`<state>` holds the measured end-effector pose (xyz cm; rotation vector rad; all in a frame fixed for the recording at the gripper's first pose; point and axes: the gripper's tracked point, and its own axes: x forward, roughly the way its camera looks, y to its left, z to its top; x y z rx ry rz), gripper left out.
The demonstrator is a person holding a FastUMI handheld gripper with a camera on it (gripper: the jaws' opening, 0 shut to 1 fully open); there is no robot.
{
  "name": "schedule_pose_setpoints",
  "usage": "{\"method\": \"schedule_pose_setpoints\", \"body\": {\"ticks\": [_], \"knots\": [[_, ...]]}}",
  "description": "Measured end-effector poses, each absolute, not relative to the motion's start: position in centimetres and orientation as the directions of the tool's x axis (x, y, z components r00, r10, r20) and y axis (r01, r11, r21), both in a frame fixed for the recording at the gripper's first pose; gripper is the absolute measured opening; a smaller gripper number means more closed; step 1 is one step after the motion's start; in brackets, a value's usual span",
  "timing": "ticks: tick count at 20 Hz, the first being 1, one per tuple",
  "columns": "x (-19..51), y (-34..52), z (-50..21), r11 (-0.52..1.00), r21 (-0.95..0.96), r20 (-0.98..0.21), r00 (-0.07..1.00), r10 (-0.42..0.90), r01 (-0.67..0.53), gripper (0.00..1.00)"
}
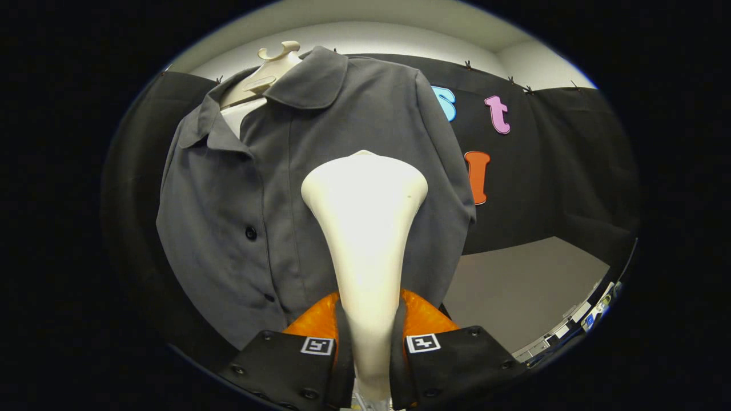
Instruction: Iron the clothes twice with a garment steamer, once on the left side and once on the right side.
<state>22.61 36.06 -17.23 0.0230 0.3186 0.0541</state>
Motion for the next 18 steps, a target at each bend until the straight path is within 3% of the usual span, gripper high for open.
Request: {"method": "schedule_pose_setpoints", "body": {"ticks": [18], "knots": [[19.2, 35.6, -31.3, 0.998, 0.031, -0.469, 0.881, 0.067, -0.06, 0.32]]}}
